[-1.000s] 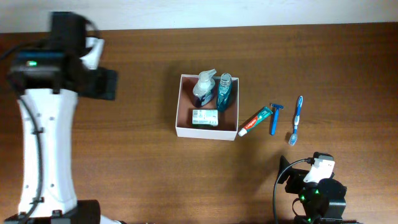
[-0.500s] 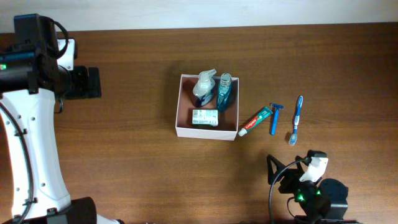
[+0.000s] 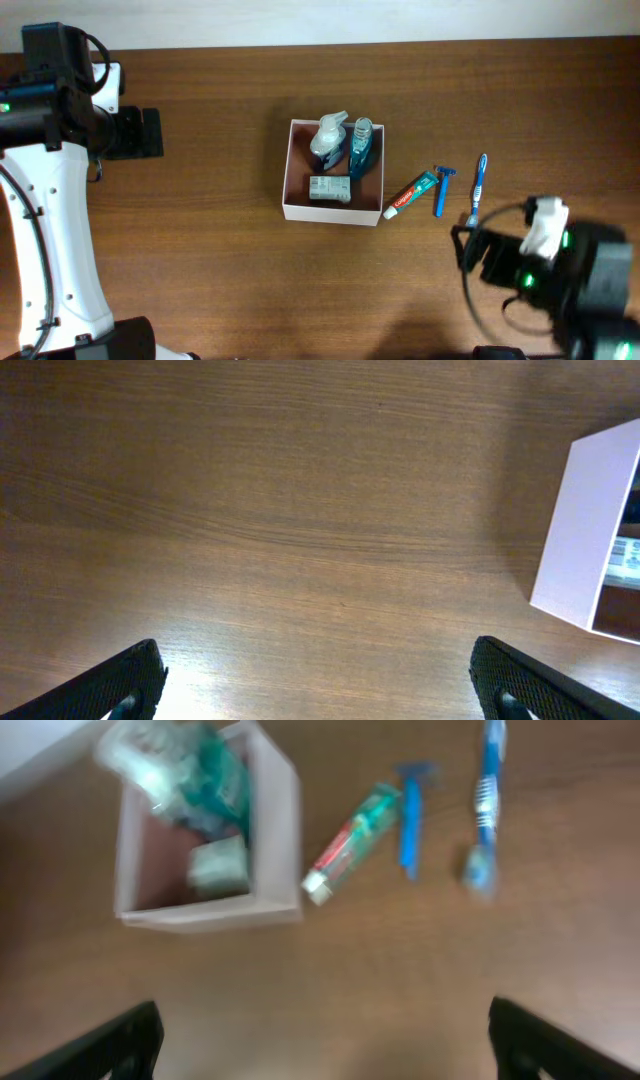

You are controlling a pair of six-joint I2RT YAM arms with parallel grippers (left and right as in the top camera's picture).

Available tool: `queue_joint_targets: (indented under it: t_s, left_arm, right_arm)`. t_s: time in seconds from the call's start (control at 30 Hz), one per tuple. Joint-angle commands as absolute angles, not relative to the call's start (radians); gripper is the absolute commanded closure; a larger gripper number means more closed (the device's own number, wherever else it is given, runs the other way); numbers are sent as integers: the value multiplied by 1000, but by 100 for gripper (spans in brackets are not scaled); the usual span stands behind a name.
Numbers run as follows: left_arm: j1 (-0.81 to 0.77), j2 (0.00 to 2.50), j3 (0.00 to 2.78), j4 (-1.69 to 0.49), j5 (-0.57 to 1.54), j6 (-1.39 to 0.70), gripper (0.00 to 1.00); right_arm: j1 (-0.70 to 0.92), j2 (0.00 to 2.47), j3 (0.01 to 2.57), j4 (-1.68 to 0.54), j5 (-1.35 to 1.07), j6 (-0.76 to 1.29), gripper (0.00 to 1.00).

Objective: Pack container
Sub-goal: 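Reach the right gripper to the Colgate toothpaste tube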

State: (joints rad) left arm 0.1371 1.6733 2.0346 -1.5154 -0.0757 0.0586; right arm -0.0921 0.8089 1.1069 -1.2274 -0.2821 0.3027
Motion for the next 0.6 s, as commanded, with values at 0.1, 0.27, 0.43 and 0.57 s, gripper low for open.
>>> queue_joint_targets:
  t_s: [0.1, 0.27, 0.43, 0.57]
  left_arm:
    - [141, 1655, 2045, -1515, -67, 48, 0]
    - [141, 1655, 2045, -1515, -67, 48, 0]
    - [141, 1655, 2045, -1515, -67, 48, 0]
    - [141, 1655, 2045, -1515, -67, 48, 1]
  right_arm:
    - [-99, 1241, 1452, -1426, -240, 273, 1]
    - [-97, 1487, 1483, -1385, -394, 279, 0]
    - [-49, 1668, 1483, -1296, -364, 393, 8]
    - [33, 1770, 1483, -1206, -273, 484, 9]
